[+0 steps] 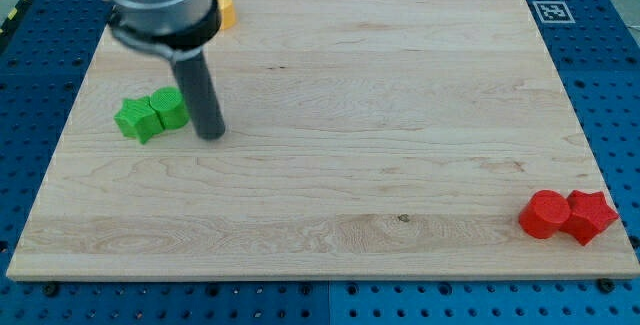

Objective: Separate the yellow hexagon from the blue blocks

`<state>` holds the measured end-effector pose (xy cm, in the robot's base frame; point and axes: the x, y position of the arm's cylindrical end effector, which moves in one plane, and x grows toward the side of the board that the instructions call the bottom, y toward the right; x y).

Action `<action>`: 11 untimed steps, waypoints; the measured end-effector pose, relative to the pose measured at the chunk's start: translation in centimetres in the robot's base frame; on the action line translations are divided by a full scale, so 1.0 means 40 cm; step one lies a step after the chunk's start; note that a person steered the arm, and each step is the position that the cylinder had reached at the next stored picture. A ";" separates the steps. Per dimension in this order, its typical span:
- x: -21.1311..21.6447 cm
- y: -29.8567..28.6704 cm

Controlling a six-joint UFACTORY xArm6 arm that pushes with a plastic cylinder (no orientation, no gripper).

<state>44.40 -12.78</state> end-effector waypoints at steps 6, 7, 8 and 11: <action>-0.497 -0.340; -0.498 -0.259; -0.498 -0.169; -0.435 -0.013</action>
